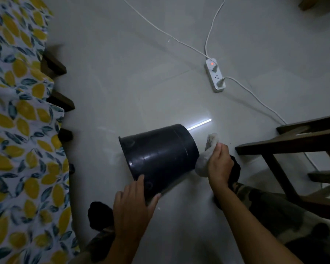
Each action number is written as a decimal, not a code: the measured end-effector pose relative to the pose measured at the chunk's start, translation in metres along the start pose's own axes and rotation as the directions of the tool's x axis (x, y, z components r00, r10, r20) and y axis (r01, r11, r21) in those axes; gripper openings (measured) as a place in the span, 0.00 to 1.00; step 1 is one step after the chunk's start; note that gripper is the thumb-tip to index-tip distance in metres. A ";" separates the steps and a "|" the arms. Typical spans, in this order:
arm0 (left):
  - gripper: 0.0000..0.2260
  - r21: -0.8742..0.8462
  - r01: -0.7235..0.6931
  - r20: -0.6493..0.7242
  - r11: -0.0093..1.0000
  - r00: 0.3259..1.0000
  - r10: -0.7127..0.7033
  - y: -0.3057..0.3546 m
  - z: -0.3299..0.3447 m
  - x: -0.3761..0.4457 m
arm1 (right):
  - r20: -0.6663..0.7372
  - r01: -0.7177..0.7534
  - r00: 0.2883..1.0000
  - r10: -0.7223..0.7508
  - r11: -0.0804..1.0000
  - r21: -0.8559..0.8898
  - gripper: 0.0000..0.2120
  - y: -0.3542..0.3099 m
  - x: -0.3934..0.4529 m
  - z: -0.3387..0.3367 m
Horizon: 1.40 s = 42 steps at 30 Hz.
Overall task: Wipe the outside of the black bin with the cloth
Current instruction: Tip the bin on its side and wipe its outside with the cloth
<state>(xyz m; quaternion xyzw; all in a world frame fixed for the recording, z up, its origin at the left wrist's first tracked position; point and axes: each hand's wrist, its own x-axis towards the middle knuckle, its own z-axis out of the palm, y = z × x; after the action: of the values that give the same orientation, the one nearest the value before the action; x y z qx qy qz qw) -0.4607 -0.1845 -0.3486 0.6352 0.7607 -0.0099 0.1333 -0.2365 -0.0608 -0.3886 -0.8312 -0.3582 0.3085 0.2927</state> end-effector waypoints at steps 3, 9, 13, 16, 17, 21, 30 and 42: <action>0.35 -0.034 -0.003 -0.024 0.999 1.000 0.002 0.002 -0.015 0.019 | 0.080 0.163 0.984 -0.161 0.987 -0.012 0.15 -0.010 -0.018 -0.006; 0.65 0.052 0.071 0.193 0.996 0.978 -0.080 0.002 -0.017 0.073 | 0.346 0.612 0.756 -0.556 0.788 -0.072 0.08 0.002 -0.045 0.015; 0.68 0.069 0.016 0.218 0.997 0.975 -0.030 -0.002 0.011 0.072 | 0.650 0.934 0.254 -0.717 0.357 0.029 0.18 0.008 -0.074 0.044; 0.66 0.128 -0.028 0.215 0.991 0.977 -0.001 -0.005 0.027 0.059 | 0.729 0.960 0.232 -0.644 0.272 -0.065 0.29 -0.001 -0.074 0.069; 0.68 0.143 -0.020 0.224 0.990 0.975 -0.013 -0.005 0.030 0.054 | 0.729 0.956 0.267 -0.630 0.266 -0.121 0.30 -0.006 -0.069 0.079; 0.72 0.032 0.067 0.187 0.997 0.980 -0.072 0.003 0.034 0.036 | 0.615 0.825 0.554 -0.562 0.472 -0.311 0.18 -0.039 -0.025 0.118; 0.71 -0.034 0.153 0.266 0.988 0.954 -0.138 0.013 0.020 0.039 | 0.383 0.276 0.919 -0.099 0.854 -0.442 0.19 -0.008 0.026 0.042; 0.46 0.061 -0.190 0.169 0.980 0.969 0.178 0.036 -0.040 0.006 | 0.471 0.205 0.879 0.069 0.838 -0.505 0.20 -0.024 -0.018 -0.067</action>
<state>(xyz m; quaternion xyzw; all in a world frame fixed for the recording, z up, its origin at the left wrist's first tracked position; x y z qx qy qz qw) -0.4342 -0.1638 -0.3055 0.7048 0.6840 -0.0786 0.1710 -0.2075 -0.0791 -0.3234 -0.7654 -0.5209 0.3760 -0.0385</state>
